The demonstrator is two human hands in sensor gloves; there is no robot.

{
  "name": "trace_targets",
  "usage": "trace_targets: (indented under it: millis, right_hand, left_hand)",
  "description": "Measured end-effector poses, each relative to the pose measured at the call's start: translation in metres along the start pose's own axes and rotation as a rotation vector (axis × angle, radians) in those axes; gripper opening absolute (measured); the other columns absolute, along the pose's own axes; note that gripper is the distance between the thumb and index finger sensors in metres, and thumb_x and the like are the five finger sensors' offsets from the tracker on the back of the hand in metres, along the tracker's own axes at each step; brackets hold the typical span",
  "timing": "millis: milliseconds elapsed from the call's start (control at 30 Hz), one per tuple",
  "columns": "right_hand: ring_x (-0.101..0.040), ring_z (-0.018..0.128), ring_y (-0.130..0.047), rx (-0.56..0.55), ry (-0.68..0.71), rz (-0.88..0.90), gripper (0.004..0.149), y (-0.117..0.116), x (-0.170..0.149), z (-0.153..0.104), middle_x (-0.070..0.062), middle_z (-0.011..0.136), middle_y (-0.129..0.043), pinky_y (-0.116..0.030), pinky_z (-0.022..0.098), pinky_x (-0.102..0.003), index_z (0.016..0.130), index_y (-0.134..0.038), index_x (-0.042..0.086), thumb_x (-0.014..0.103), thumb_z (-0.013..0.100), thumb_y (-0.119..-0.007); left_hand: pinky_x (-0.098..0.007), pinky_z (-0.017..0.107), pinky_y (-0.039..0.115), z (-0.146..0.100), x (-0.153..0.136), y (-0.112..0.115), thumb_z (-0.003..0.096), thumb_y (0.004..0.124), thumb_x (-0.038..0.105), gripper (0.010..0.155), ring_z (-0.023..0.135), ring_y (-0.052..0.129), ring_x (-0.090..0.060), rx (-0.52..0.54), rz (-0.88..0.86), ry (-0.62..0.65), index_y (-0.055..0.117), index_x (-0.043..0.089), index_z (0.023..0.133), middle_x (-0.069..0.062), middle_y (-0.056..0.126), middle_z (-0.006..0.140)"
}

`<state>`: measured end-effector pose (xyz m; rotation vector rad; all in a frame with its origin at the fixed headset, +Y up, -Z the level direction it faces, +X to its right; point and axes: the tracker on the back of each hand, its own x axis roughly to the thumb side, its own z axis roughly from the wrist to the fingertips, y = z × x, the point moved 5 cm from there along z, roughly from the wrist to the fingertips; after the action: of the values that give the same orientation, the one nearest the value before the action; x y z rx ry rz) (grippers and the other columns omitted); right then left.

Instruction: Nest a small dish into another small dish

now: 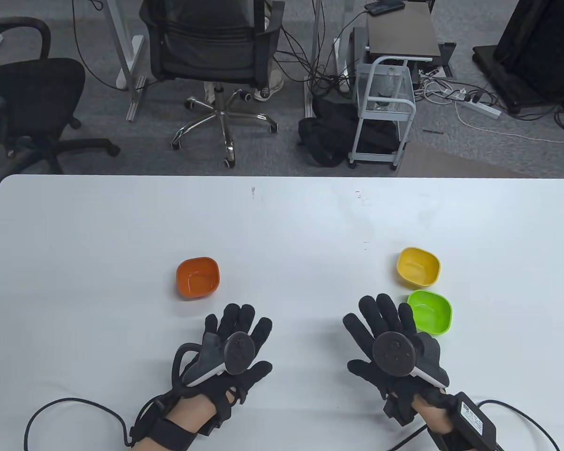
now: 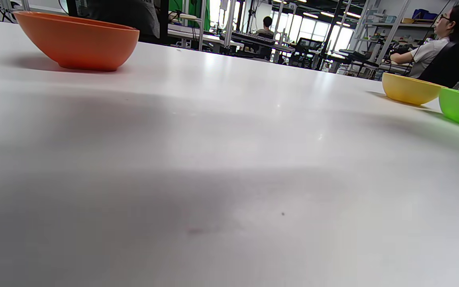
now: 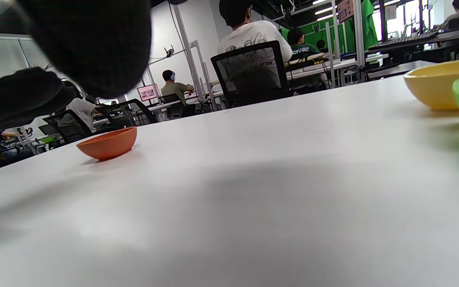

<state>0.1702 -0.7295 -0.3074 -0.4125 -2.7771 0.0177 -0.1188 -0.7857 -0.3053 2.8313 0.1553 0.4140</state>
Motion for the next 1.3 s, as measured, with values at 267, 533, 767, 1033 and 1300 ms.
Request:
trace_targets:
  millis: [267,533,767,1033,1300]
  right_hand:
    - [-0.033,0.104,0.004,-0.089,-0.218,0.017,0.087,0.034,-0.055,-0.004,0.007,0.107,-0.003,0.007,0.069,-0.061,0.094,-0.039,0.04,0.043,0.028,-0.096]
    - [-0.031,0.104,0.007,-0.095,-0.569,0.216,0.094,0.047,-0.168,-0.021,0.01,0.106,0.003,0.011,0.07,-0.059,0.093,-0.032,0.045,0.039,0.028,-0.099]
    - [-0.03,0.101,0.013,0.092,-0.694,0.276,0.089,0.007,-0.207,-0.016,0.009,0.103,0.007,0.011,0.069,-0.058,0.094,-0.039,0.043,0.038,0.028,-0.098]
    - [-0.03,0.101,0.012,0.215,-0.745,0.207,0.072,-0.019,-0.21,-0.013,0.009,0.104,0.004,0.011,0.069,-0.058,0.09,-0.055,0.044,0.037,0.031,-0.095]
    - [-0.03,0.102,0.009,0.244,-0.764,0.146,0.056,-0.028,-0.207,-0.011,0.009,0.105,0.0,0.01,0.069,-0.058,0.086,-0.065,0.044,0.035,0.035,-0.087]
  left_hand:
    - [-0.053,0.077,0.006,-0.001,0.002,0.001,0.0327,0.056,0.077,0.08,0.107,-0.009,-0.013,0.002,0.006,0.005,0.001,0.062,0.089,0.019,-0.003,0.111]
    - [-0.053,0.077,0.006,-0.004,0.004,0.003,0.0329,0.056,0.076,0.08,0.107,-0.009,-0.013,-0.014,-0.006,0.024,0.002,0.062,0.089,0.019,-0.003,0.111]
    - [-0.053,0.077,0.006,-0.002,0.011,0.01,0.0328,0.056,0.076,0.08,0.108,-0.007,-0.014,-0.047,-0.006,0.038,0.002,0.062,0.089,0.019,-0.002,0.112]
    - [-0.053,0.077,0.007,-0.005,0.012,0.012,0.0328,0.057,0.076,0.079,0.108,-0.006,-0.014,-0.059,-0.015,0.056,0.003,0.062,0.09,0.019,-0.002,0.112]
    - [-0.053,0.077,0.006,-0.005,0.014,0.012,0.0327,0.057,0.076,0.08,0.108,-0.007,-0.014,-0.05,-0.008,0.067,0.003,0.062,0.09,0.019,-0.002,0.112]
